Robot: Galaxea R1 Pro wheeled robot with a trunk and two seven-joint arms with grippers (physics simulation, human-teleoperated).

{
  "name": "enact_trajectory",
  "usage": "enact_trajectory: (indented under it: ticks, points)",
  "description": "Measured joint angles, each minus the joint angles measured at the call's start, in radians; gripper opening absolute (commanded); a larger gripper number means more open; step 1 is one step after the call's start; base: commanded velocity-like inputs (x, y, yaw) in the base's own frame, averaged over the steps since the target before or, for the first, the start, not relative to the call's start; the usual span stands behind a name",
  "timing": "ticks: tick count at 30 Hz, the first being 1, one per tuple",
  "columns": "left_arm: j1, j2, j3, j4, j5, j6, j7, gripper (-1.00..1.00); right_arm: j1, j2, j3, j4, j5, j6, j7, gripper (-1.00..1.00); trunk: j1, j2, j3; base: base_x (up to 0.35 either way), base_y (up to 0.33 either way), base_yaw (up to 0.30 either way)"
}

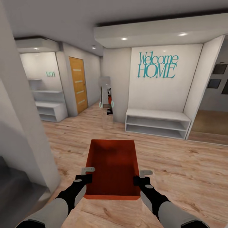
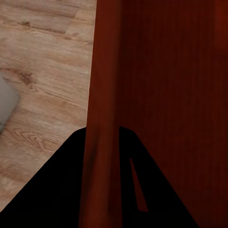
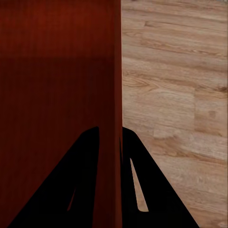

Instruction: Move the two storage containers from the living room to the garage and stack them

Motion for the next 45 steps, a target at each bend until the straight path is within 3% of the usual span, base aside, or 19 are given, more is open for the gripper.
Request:
enact_trajectory:
  ticks: [45]
  points:
    - [0.0, 0.0, 0.0, 0.0, 0.0, 0.0, 0.0, -1.0, 0.0, 0.0, 0.0, 0.0, 0.001, 0.0, -0.001, -1.0, 0.0, 0.0, 0.0, 0.323, 0.0, 0.0]
